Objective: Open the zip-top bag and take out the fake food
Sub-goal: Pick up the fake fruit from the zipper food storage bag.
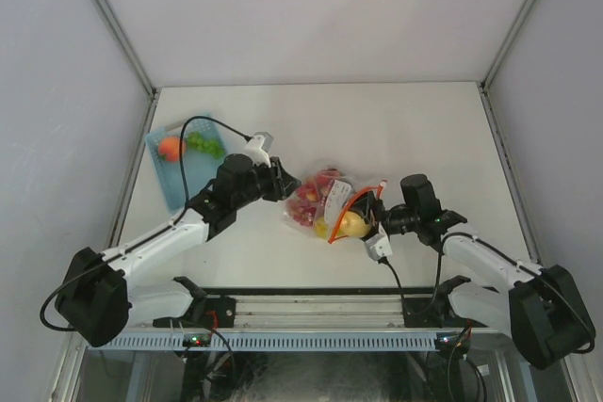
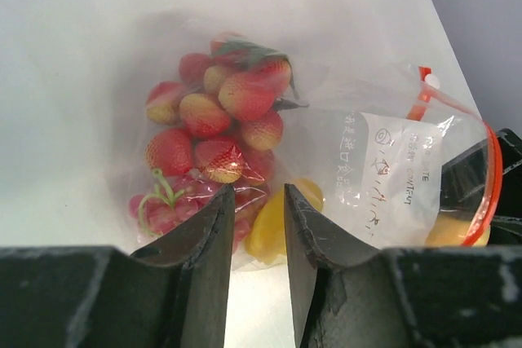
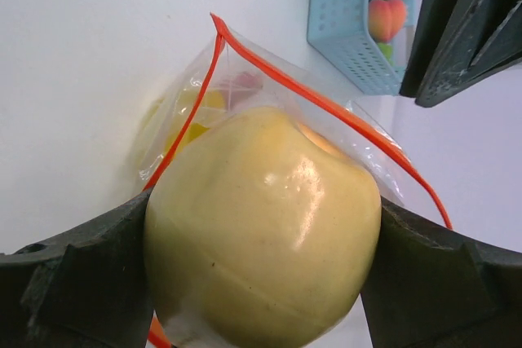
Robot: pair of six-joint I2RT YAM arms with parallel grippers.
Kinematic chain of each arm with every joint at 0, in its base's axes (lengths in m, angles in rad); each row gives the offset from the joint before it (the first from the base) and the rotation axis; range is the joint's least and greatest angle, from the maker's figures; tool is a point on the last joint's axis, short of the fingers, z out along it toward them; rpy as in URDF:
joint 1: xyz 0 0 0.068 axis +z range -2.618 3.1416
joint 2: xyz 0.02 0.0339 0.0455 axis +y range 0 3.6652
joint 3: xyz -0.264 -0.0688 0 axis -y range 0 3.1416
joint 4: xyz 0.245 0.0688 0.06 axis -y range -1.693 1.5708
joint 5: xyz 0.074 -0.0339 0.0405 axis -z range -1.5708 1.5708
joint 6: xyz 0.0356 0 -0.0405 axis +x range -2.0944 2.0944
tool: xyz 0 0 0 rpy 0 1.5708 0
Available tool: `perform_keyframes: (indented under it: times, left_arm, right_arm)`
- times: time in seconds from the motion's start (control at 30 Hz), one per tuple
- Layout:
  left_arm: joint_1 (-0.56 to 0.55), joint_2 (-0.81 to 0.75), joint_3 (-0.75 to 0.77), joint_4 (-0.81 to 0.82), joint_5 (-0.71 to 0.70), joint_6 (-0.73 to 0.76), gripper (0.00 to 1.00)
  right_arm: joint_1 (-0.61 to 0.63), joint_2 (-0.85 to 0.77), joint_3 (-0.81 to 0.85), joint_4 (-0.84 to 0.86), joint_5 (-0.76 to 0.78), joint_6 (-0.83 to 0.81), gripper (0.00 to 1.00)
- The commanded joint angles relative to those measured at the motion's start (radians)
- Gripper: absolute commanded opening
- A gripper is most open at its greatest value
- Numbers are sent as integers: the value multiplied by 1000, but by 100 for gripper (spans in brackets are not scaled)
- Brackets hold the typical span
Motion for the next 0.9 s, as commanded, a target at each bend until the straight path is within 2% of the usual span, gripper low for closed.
perform_keyframes:
  times: [0.0,0.13,0.43,0.57,0.73,0.87]
  left_arm:
    - [3,-74,-40,71,-15,48,35]
    - [4,-146,-81,98,-22,71,36]
    - [8,-276,-148,145,-29,101,45]
    - [16,-321,-175,201,-23,54,54]
    - [23,-376,-187,260,-19,0,63]
    - [23,-415,-204,327,-17,-6,69]
  right_arm:
    - [-15,-85,27,-155,-42,113,31]
    - [-37,-167,37,-202,-32,211,31]
    - [-104,-270,122,-489,0,316,28]
    - [-138,-312,161,-496,-2,520,28]
    - [-195,-312,246,-474,-37,926,27]
    - [-239,-264,316,-441,-76,1186,27]
